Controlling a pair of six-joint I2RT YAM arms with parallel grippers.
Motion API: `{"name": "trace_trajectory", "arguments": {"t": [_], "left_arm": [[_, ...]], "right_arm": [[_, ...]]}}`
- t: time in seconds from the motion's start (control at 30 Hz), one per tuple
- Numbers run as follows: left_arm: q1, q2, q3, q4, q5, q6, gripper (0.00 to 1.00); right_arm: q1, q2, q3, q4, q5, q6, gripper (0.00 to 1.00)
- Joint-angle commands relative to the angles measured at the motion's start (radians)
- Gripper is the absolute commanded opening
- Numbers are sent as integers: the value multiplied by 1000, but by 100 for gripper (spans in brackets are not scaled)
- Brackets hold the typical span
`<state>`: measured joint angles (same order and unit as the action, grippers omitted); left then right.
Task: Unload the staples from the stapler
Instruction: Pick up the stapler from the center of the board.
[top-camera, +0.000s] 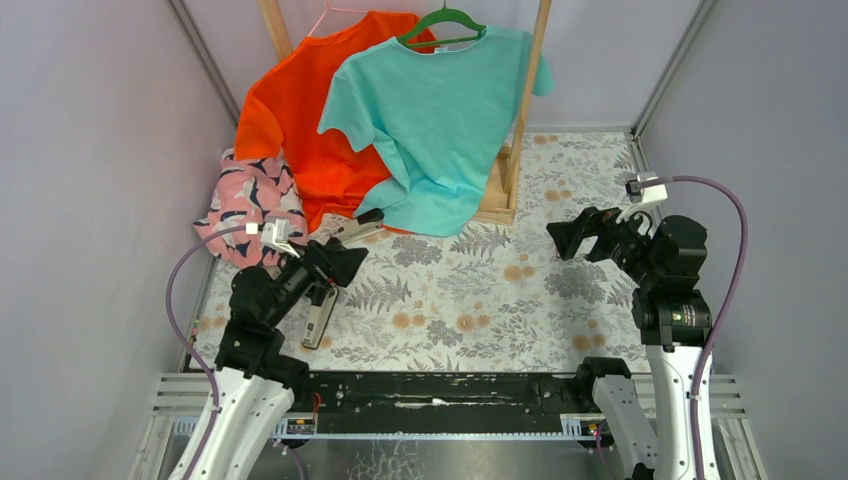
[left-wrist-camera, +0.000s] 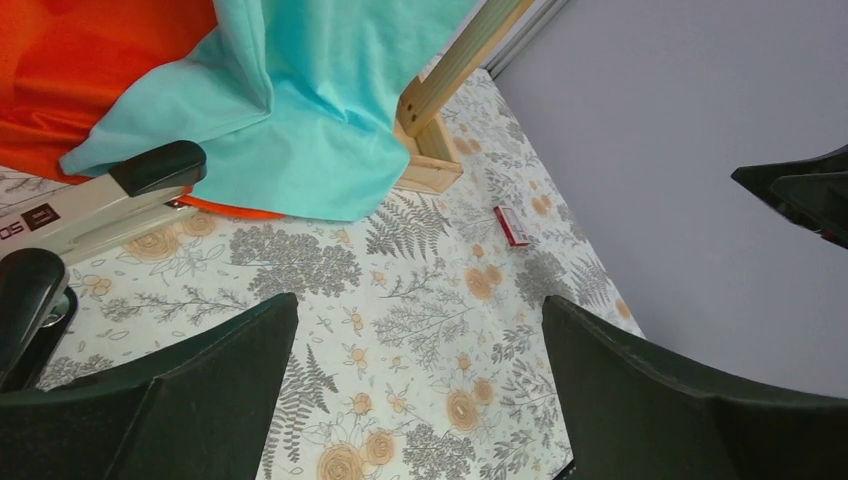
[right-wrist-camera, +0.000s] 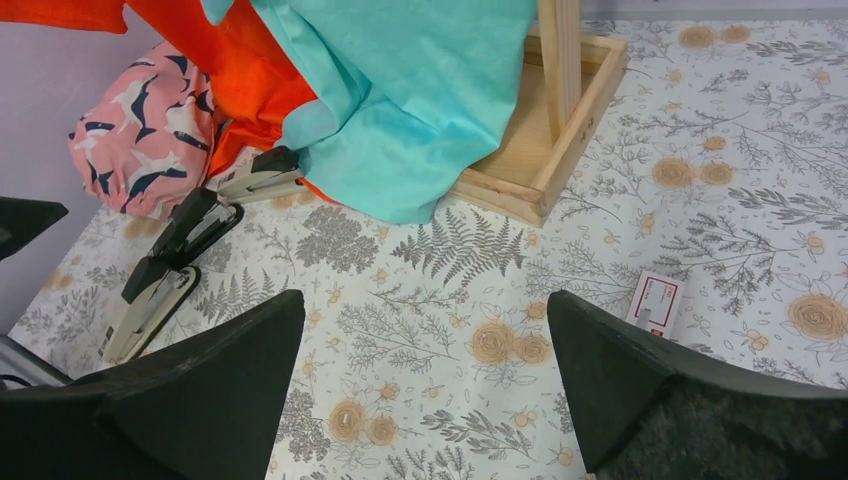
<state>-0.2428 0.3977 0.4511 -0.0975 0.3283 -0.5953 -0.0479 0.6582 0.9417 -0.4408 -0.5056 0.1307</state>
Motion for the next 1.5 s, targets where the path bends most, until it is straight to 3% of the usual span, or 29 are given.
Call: {"name": "trace_trajectory", "arguments": {"t": [0.0,0.2,0.37,0.43,0.53,0.63,0.73,0.83,1.07,1.3,1.4,1.47], "left_arm": [[32,-19,-19,117,93,-55,100],[50,-40,-35,161,107,-84,100],[54,-54,-29,154,88,-90,100],[55,-44,9,86,58,-68,99],[56,-13,98,-47,-2,16,100],[57,30,199,-204,-97,175,100],[57,92,294,-371,-283,357,100],[28,143,324,-435,-429,414,100],[-16,252,314,-476,-491,410,90],[-49,338,324,-462,-543,545,92],[-51,398,321,-444,-614,540,92],[-46,441,328,-452,-658,517,98]], "right_arm": [[-21,-18,-8,83,12,44,99],[-28,-28,-28,114,-41,44,99],[-30,-32,-102,177,-241,-41,99],[-30,-31,-167,246,-398,-103,99],[-30,-31,-222,297,-497,-155,99],[-27,-36,-223,254,-544,-250,99],[-24,-41,-211,182,-602,-367,99],[-21,-49,-219,181,-599,-391,99],[-3,-52,-217,168,-478,-409,99],[30,-35,-218,169,-404,-424,99],[37,-34,-218,170,-384,-430,99],[37,-40,-227,182,-359,-425,99]]}}
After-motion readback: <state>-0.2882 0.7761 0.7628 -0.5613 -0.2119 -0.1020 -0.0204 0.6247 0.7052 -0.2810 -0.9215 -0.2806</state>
